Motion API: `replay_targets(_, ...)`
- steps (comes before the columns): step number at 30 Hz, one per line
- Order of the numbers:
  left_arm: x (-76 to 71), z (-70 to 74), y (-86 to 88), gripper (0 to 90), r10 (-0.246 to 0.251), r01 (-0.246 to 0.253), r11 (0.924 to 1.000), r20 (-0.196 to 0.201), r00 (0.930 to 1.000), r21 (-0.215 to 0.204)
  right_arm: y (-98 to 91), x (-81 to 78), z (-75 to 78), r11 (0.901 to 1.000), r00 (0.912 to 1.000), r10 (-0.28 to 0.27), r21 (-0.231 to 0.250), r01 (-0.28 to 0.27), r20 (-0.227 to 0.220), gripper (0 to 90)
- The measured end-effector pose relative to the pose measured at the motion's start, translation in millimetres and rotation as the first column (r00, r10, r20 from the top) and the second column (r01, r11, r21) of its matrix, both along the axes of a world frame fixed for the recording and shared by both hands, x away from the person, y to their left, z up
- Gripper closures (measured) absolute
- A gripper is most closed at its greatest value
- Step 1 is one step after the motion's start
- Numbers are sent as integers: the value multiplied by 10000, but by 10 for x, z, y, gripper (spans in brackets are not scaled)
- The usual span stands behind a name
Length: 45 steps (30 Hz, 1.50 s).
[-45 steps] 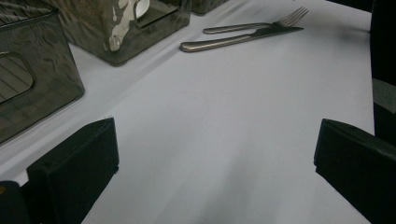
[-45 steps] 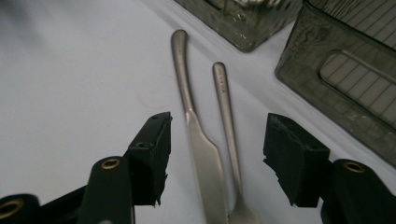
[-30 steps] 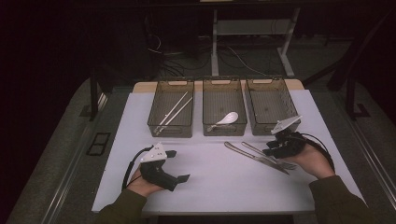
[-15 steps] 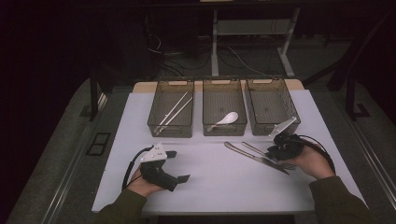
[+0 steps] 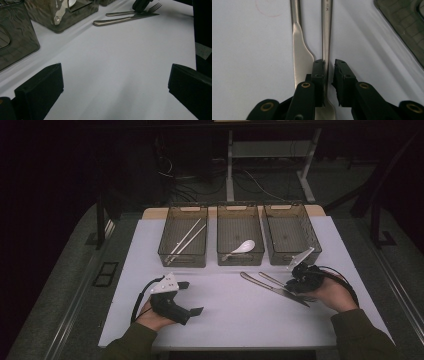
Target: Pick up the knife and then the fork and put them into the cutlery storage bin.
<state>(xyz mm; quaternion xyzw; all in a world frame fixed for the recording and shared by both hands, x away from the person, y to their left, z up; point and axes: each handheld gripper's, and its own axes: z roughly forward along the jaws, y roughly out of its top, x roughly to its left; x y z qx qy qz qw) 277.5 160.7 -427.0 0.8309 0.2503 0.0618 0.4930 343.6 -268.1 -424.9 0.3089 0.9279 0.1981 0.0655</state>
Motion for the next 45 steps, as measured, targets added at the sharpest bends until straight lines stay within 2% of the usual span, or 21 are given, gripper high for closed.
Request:
replay_targets(3,0,0,0,0,12,-12,10000,1,10000,5,8,6,-11,9998,9999,115,-187,-113,125,792)
replay_targets(11,2,-5,-5,0,-27,27,10000,-74,10000,56,16,18,-19,9997,9999,135,-223,-134,70,805)
replay_targets(14,2,-8,-7,0,-31,31,10000,-126,9999,54,31,24,-14,9991,9998,194,-391,-192,58,806)
replay_targets(20,2,-10,-9,0,-35,36,10000,-159,9999,58,92,90,7,9951,9989,350,-914,-378,-324,812)
replay_targets(26,6,-16,-11,0,-48,49,10000,-207,9998,49,128,164,22,9922,9958,358,-1157,-454,-843,832)
replay_targets(30,3,-14,-10,0,-50,51,10000,-191,9998,45,148,187,28,9892,9949,413,-1367,-538,-924,836)
replay_targets(42,4,-13,-9,0,-96,97,9999,-197,9998,29,76,165,48,9943,9945,271,-997,-372,-1012,838)
replay_targets(45,3,-12,-9,0,-96,96,9999,-183,9998,41,47,149,67,9966,9945,269,-753,-347,-1013,838)
